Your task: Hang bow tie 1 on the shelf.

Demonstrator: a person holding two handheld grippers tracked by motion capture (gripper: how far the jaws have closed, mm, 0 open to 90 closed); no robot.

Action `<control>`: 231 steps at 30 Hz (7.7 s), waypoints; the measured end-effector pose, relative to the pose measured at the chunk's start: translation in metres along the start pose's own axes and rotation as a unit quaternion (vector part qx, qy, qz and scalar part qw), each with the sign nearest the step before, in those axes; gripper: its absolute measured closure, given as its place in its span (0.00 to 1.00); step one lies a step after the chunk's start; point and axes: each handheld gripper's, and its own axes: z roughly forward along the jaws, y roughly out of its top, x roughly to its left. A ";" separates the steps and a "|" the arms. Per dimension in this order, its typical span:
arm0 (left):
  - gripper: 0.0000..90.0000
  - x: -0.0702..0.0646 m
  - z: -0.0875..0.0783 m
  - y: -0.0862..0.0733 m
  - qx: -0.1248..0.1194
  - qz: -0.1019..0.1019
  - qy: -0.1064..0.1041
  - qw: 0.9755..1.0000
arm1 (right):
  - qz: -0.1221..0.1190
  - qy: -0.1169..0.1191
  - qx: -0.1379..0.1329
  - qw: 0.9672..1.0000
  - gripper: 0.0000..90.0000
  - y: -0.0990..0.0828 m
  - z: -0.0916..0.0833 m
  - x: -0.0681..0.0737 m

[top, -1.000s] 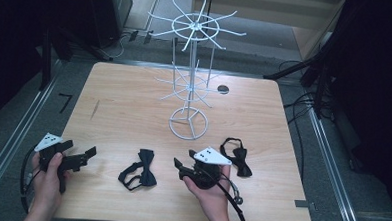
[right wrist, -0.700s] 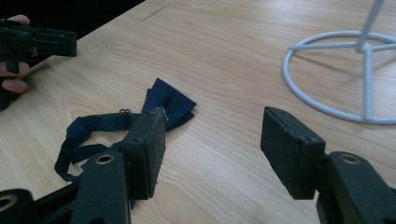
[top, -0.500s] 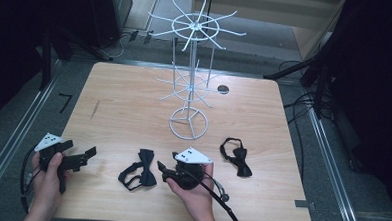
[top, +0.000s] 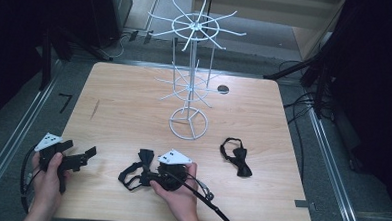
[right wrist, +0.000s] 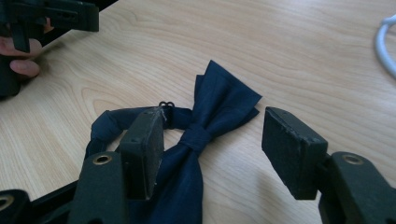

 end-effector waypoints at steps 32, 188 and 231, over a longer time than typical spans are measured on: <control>0.00 0.000 0.000 0.000 0.000 0.000 -0.001 1.000 | -0.038 -0.025 0.045 0.998 0.84 -0.013 0.016 0.004; 0.00 0.000 0.001 0.000 0.001 -0.002 0.000 1.000 | -0.059 -0.086 -0.219 0.970 0.88 0.101 -0.120 -0.027; 0.00 0.000 0.000 0.000 0.001 -0.002 0.000 1.000 | -0.043 -0.119 -0.209 0.970 0.87 0.091 -0.106 -0.055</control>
